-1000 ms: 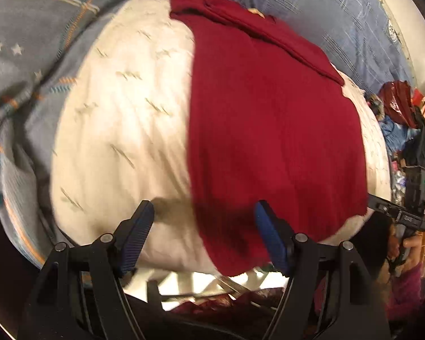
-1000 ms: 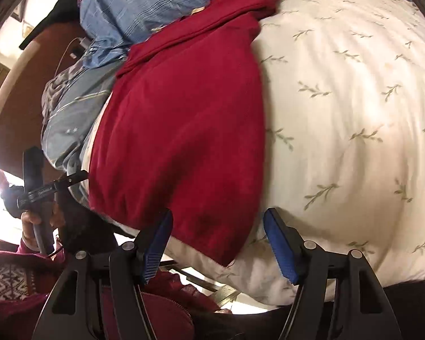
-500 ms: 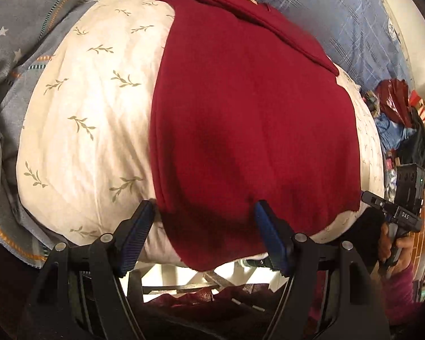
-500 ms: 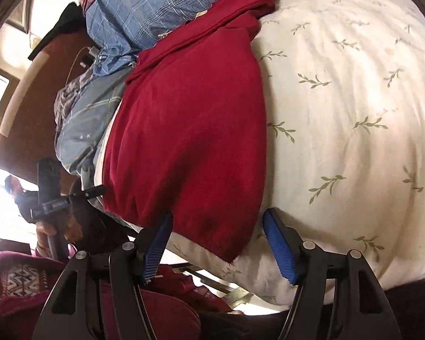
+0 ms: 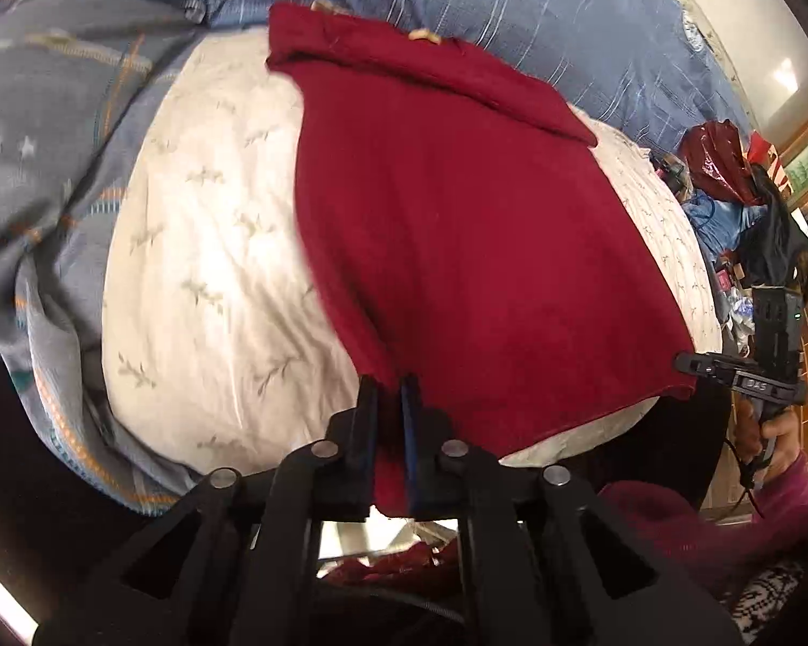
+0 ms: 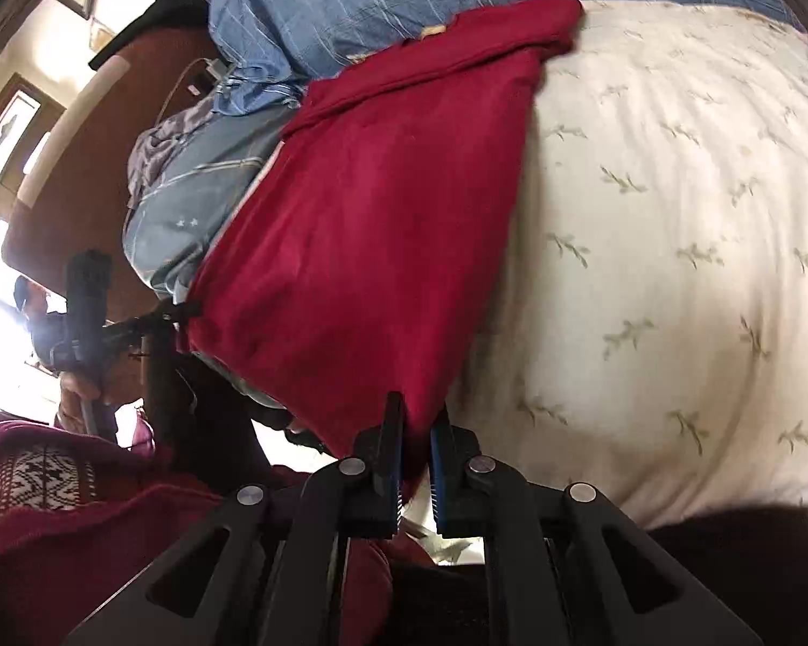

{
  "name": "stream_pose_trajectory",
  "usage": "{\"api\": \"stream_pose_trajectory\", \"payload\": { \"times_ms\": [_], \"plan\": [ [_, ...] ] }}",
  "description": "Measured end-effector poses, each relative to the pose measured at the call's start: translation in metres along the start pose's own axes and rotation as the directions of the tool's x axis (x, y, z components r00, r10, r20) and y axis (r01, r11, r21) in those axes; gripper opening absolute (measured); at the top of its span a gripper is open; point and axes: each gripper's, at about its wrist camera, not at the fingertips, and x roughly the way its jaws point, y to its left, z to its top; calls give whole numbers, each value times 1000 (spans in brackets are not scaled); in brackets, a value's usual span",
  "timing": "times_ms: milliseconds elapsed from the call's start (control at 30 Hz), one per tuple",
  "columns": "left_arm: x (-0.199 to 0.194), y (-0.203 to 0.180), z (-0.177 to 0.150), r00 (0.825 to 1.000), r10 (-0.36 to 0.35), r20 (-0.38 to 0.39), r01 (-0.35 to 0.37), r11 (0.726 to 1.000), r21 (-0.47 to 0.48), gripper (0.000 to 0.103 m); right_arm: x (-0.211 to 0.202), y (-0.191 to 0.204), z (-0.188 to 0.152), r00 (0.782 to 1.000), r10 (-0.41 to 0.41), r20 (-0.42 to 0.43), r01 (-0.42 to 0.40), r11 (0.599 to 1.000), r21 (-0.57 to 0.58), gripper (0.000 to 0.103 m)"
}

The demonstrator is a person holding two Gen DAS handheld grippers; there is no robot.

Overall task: Fold small clothes
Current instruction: 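Close both tools on the sweater edge side by side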

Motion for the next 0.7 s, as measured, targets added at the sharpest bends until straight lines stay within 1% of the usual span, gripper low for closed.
{"api": "stream_pose_trajectory", "payload": {
  "times_ms": [67,133,167,200,233,300,333,367,433,500,600,667,700],
  "plan": [
    [18,4,-6,997,71,-37,-71,997,4,4,14,-5,1,999,-21,-33,22,999,26,7],
    [25,8,-10,996,77,-52,-77,997,-3,5,26,-6,2,998,-22,-62,24,999,31,9],
    [26,9,-11,996,78,-52,-78,997,-9,5,30,-8,4,997,-22,-78,25,999,41,15],
    [26,10,-11,996,73,-45,-74,997,-21,5,32,-11,5,996,-17,-88,22,998,58,17],
    [25,11,-11,997,68,-41,-69,997,-29,6,34,-15,6,995,0,-96,8,996,83,23],
    [23,13,-11,997,74,-31,-75,996,-42,16,34,-16,6,995,18,-99,-10,996,88,27],
    [22,14,-11,996,80,-29,-81,996,-43,29,35,-13,6,995,14,-101,-7,997,75,30],
    [21,15,-11,996,81,-26,-82,996,-43,45,36,-11,6,994,17,-106,-11,998,63,36],
    [19,18,-14,998,61,-26,-62,997,-37,56,38,-10,6,993,45,-111,-38,997,70,44],
    [24,15,-13,997,67,-31,-67,997,-28,56,40,-8,6,992,60,-114,-52,996,75,45],
    [35,9,-11,997,51,-54,-52,998,-26,56,44,-3,9,991,65,-118,-57,996,68,47],
    [38,5,-10,997,53,-61,-53,999,-9,56,44,-2,10,991,66,-120,-58,996,67,46],
    [39,3,-10,997,54,-62,-55,998,-6,56,44,-1,10,991,61,-122,-53,997,61,44]
  ]
}}
